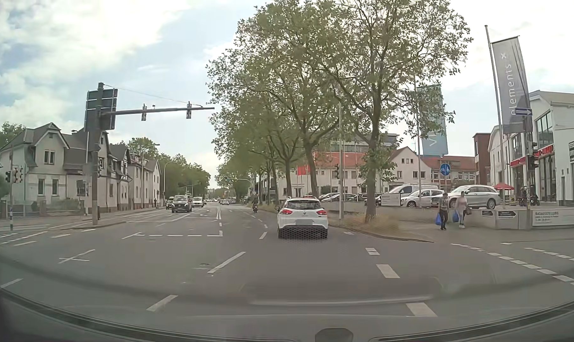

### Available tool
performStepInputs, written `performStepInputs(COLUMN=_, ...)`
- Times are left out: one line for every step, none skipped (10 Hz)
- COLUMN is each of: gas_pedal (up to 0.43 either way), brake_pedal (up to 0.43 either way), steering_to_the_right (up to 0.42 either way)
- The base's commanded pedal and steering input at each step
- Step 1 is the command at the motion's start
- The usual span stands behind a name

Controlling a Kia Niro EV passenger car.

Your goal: Follow the waypoints while adhering to traffic rules and regulations

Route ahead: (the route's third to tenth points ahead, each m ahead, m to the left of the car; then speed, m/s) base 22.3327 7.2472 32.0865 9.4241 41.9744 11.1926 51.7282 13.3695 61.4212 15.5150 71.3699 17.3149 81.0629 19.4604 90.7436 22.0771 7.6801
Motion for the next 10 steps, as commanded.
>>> performStepInputs(gas_pedal=0.138, brake_pedal=0.018, steering_to_the_right=0.037)
performStepInputs(gas_pedal=0.138, brake_pedal=0.018, steering_to_the_right=0.034)
performStepInputs(gas_pedal=0.13, brake_pedal=0.018, steering_to_the_right=0.029)
performStepInputs(gas_pedal=0.13, brake_pedal=0.018, steering_to_the_right=0.021)
performStepInputs(gas_pedal=0.13, brake_pedal=0.018, steering_to_the_right=0.014)
performStepInputs(gas_pedal=0.13, brake_pedal=0.018, steering_to_the_right=0.01)
performStepInputs(gas_pedal=0.13, brake_pedal=0.018, steering_to_the_right=0.006)
performStepInputs(gas_pedal=0.13, brake_pedal=0.018, steering_to_the_right=0.0)
performStepInputs(gas_pedal=0.118, brake_pedal=0.018, steering_to_the_right=-0.007)
performStepInputs(gas_pedal=0.118, brake_pedal=0.018, steering_to_the_right=-0.014)
